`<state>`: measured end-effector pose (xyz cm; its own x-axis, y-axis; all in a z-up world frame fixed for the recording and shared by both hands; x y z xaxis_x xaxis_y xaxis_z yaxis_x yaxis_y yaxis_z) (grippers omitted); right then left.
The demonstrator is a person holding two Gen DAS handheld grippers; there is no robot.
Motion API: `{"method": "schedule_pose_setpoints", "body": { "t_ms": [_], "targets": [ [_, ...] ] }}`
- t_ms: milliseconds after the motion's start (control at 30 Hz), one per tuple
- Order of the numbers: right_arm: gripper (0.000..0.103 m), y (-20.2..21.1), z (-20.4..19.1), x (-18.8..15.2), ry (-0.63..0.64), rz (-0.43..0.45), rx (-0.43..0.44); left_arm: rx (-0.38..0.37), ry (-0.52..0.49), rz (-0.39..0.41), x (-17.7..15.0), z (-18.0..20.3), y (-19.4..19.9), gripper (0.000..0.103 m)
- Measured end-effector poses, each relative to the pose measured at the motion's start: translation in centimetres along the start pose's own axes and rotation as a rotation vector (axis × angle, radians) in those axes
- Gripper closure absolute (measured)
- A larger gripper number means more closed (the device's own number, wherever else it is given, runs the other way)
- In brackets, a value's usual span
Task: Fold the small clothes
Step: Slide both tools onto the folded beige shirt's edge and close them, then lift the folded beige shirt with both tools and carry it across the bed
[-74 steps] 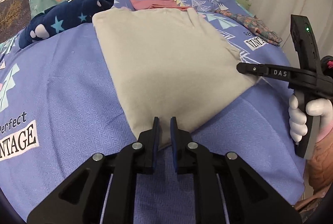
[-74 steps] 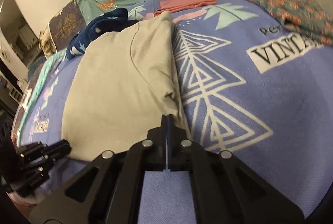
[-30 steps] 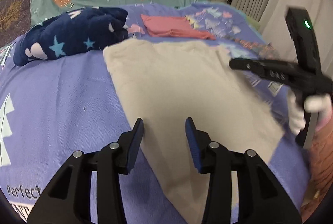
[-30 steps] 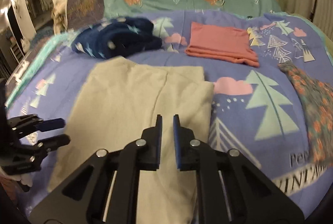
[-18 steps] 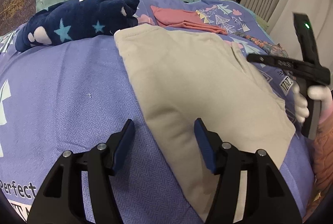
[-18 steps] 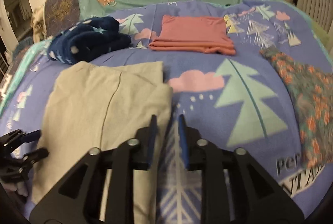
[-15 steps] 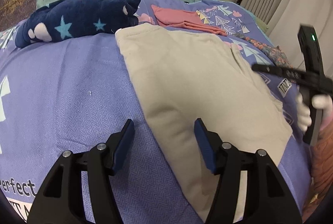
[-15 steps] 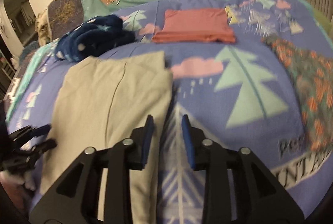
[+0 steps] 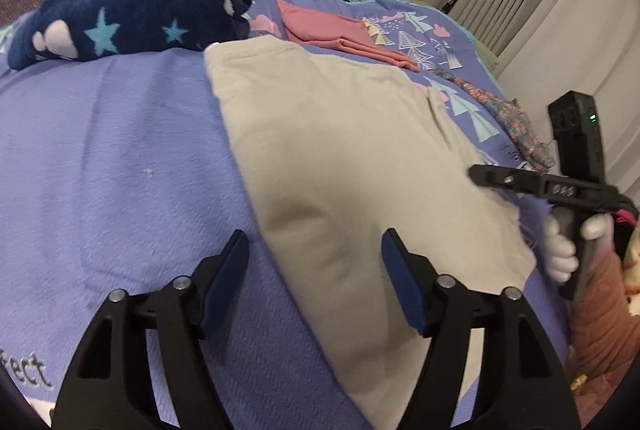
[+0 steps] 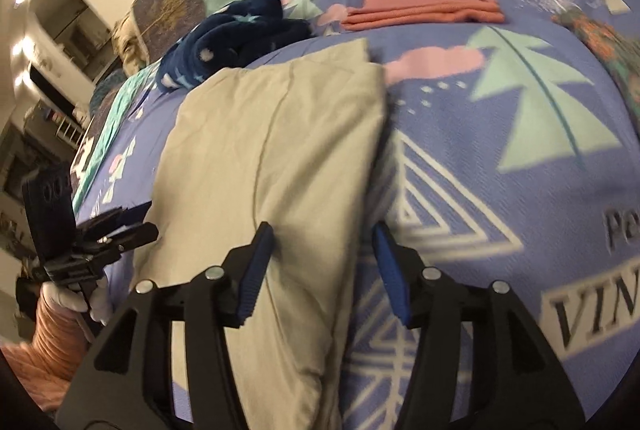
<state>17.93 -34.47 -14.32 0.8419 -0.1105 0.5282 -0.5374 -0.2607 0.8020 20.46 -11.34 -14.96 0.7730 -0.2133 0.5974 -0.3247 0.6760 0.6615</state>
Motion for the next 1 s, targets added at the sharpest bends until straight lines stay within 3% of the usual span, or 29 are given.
{"method": "schedule_pose_setpoints", "body": {
  "t_ms": [167,300,367,433,467,700,900,1000],
  "targets": [
    [0.048,-1.8,-0.3,1.8,-0.022,0.002,0.077,-0.098,0.048,-0.009,1.4,-0.7,-1.0,0.034],
    [0.048,-2.2,-0.3,2.3,-0.026,0.006,0.096,-0.211,0.163,0.023,2.4,-2.0,-1.4,0.034],
    [0.049,-2.1,-0.3,2.2,-0.026,0.011,0.097,-0.210,0.159,0.025,2.4,-2.0,-1.4,0.040],
    [0.050,-1.7,-0.3,1.9,-0.022,0.005,0.091,-0.188,0.143,0.011,1.9,-1.8,-1.3,0.055],
    [0.050,-1.4,-0.3,1.7,-0.015,0.000,0.089,-0.191,0.141,0.002,1.6,-1.7,-1.1,0.057],
    [0.054,-0.2,-0.4,0.1,0.074,-0.034,0.001,-0.192,0.114,-0.025,1.5,-1.3,-1.6,0.057],
    [0.045,-2.7,-0.3,1.8,0.018,-0.048,0.106,-0.202,0.089,-0.037,2.7,-1.1,-3.0,0.050],
    [0.044,-3.7,-0.7,3.0,0.000,-0.040,0.143,-0.200,0.069,-0.037,3.2,-0.9,-3.6,0.050]
  ]
}}
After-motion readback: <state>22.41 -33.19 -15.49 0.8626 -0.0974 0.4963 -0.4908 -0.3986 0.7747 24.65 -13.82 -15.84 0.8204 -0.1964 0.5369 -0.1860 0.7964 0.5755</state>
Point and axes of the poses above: each gripper's, at about its wrist camera, not at the fingertips, and y roughly against the way its jaws point, z to its right, x to its top, the point moved 6 cm from there along -y, roughly the way its jaws point, and after that the axes turned 9 degrees about -x, right-handed, at the moved point
